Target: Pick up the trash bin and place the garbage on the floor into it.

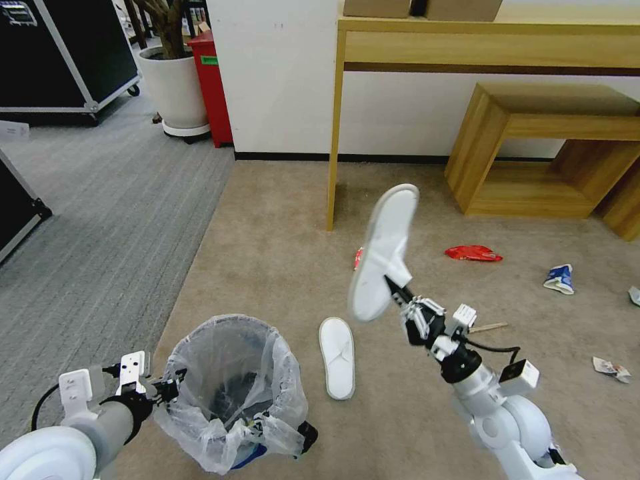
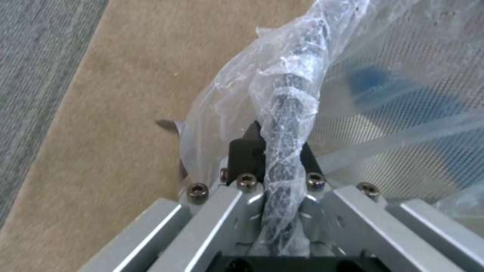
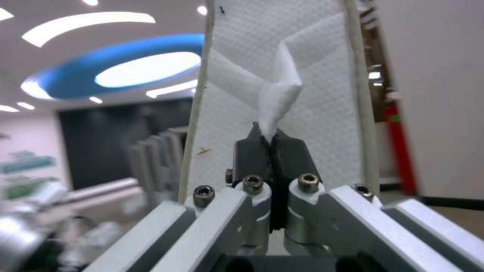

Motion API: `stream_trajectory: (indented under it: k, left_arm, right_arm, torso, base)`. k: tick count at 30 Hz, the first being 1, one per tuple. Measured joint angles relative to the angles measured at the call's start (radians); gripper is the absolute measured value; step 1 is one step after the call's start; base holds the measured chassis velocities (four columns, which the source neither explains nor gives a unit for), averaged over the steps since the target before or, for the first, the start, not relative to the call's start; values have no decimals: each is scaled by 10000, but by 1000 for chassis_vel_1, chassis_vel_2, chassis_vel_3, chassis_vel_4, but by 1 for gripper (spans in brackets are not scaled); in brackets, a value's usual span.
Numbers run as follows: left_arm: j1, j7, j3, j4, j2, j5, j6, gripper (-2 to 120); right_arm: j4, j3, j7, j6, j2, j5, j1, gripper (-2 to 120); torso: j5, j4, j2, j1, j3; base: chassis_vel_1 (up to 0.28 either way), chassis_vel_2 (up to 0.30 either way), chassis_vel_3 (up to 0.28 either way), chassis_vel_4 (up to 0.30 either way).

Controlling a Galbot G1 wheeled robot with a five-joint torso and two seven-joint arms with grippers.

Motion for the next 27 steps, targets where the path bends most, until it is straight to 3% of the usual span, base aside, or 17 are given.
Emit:
stream_trajectory:
  k: [8,15,27]
  left_arm:
    - [-122,-1,279,-6,-247,118,16,0]
    - [108,30,199,-114,-349,252,29,0]
    - [400,293,257,20,-646,850,88,0]
  right_arm:
    - [-626,-1266,-383,34,269,346,394,0]
    - [-1304,-2464,181,267,365,195,1442,0]
    - [-1853,-4554,1443,573,-850,874,3439,0]
  torso:
    - [0,0,0,0,0]
    - [0,1,0,0,0]
    - [0,1,0,0,1]
  base:
    - [0,0,0,0]
    - [0,0,0,0]
    - [0,0,0,0]
